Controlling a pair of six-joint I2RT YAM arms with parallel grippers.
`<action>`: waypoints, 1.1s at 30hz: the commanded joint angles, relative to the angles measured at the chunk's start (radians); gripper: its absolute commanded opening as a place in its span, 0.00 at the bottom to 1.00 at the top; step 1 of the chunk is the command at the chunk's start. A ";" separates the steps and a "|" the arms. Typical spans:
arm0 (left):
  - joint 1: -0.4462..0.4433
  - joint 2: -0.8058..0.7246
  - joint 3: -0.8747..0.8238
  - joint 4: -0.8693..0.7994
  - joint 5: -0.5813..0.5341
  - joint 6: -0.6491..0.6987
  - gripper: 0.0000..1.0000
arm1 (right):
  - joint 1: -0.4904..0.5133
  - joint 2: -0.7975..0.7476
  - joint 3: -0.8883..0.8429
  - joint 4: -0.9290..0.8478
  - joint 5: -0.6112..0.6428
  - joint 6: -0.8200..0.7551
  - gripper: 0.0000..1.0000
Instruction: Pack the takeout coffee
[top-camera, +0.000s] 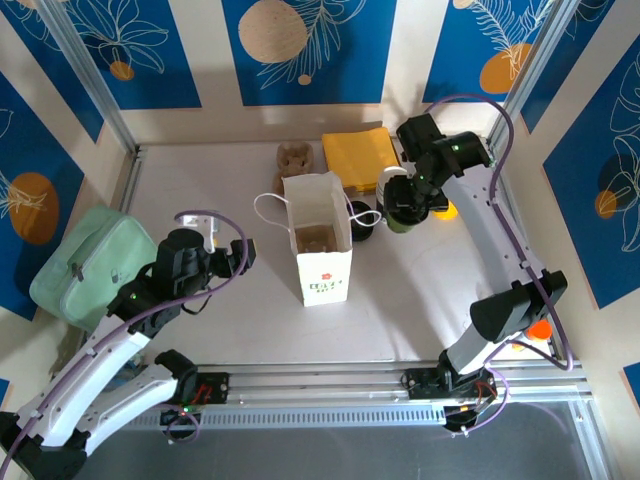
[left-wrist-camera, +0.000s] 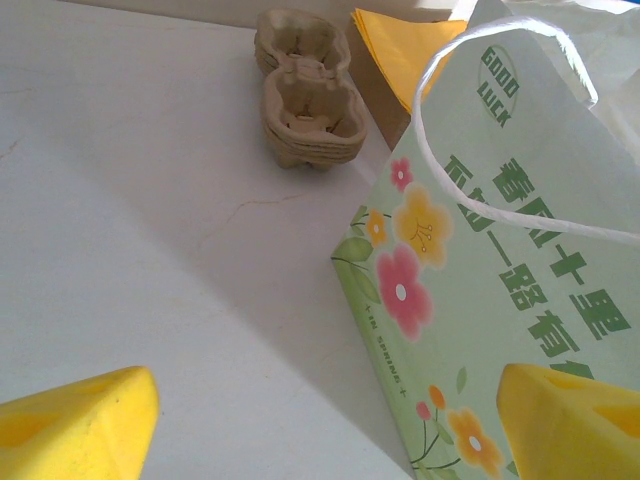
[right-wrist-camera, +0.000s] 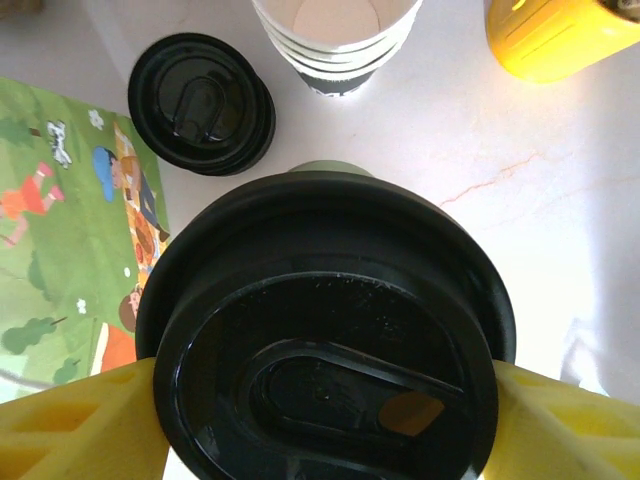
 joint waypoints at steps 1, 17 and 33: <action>-0.004 -0.016 0.018 -0.008 -0.009 -0.008 0.88 | 0.023 0.009 0.079 -0.059 0.033 0.024 0.73; -0.005 -0.016 0.019 -0.006 -0.005 -0.009 0.88 | 0.138 0.202 0.560 -0.270 0.108 0.054 0.73; -0.004 -0.010 0.006 0.000 -0.005 -0.015 0.88 | 0.302 0.263 0.785 -0.264 -0.013 0.075 0.73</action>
